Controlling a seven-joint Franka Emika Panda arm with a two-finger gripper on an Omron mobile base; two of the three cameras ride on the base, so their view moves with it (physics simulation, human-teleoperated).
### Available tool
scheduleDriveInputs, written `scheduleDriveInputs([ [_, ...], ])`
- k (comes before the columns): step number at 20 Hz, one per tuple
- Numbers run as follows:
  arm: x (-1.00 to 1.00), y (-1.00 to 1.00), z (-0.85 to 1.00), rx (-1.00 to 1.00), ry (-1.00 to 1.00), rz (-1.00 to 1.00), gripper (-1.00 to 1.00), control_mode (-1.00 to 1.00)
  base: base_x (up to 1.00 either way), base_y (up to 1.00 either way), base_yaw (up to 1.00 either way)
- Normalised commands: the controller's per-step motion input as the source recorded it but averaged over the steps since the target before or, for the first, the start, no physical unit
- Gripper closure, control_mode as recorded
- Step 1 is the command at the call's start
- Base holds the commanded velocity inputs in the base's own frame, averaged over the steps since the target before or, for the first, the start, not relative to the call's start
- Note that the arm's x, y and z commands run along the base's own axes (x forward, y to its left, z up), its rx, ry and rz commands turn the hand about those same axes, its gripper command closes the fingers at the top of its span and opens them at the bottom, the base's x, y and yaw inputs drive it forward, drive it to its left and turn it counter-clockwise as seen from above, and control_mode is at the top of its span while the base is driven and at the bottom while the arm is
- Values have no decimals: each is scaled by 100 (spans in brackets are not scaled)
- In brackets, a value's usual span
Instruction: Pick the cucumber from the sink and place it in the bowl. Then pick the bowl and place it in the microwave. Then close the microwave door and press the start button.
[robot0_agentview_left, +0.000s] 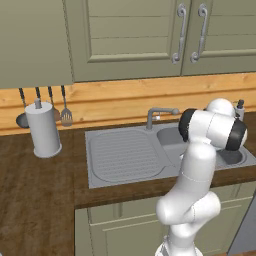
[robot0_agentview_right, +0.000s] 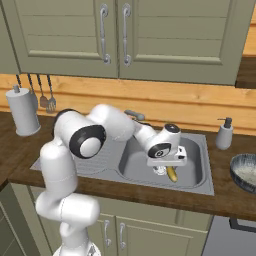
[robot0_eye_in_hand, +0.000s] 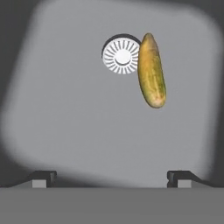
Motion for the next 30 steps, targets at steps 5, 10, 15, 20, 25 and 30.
scheduleDriveInputs([
  [5, 25, -1, -26, 0, 1, 1, -100, -100, 0, 0, 0],
  [10, 26, 0, -36, 0, 0, 0, -100, -100, 0, 0, 0],
  [15, 20, -5, -23, 0, 0, 0, -100, -100, 0, 0, 0],
  [20, 32, -10, -18, 1, 0, 0, -100, -100, 0, 0, 0],
  [25, 39, -22, -21, 2, 0, 1, -100, -100, 0, 0, 0],
  [30, 27, -31, -25, 2, 1, 2, -100, -100, 0, 0, 0],
])
